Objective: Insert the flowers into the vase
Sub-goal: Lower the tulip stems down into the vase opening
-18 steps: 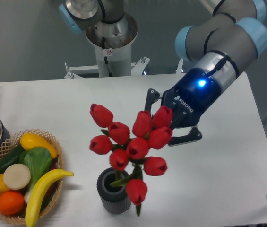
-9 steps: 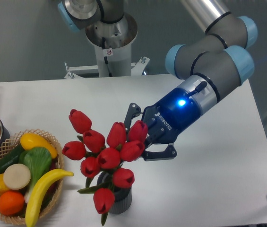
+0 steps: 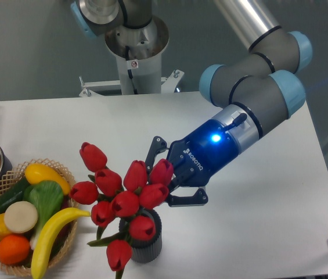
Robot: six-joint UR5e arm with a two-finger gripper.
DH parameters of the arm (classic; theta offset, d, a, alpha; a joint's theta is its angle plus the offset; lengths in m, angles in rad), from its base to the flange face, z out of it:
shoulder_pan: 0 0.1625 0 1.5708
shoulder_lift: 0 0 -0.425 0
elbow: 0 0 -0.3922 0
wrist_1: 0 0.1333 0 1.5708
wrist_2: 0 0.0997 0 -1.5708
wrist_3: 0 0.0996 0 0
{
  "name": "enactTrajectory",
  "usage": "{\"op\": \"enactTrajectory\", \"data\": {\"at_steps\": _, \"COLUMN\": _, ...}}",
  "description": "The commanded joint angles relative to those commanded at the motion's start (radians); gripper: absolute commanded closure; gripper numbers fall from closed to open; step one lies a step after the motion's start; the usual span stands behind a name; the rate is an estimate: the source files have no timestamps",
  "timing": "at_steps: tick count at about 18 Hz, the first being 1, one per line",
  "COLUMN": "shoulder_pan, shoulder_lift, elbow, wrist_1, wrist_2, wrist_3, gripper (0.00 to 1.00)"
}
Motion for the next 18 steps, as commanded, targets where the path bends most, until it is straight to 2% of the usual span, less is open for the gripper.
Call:
{"op": "enactTrajectory", "data": {"at_steps": 3, "shoulder_pan": 0.000, "shoulder_lift": -0.003, "elbow": -0.021, "wrist_1": 0.000, "wrist_2": 0.003, "wrist_3": 0.005, "gripper": 0.97}}
{"op": "enactTrajectory", "data": {"at_steps": 10, "shoulder_pan": 0.003, "shoulder_lift": -0.003, "elbow": -0.115, "wrist_1": 0.000, "wrist_2": 0.012, "wrist_3": 0.089, "gripper": 0.96}}
{"op": "enactTrajectory", "data": {"at_steps": 18, "shoulder_pan": 0.005, "shoulder_lift": -0.031, "elbow": -0.222, "wrist_1": 0.000, "wrist_2": 0.014, "wrist_3": 0.304, "gripper": 0.94}}
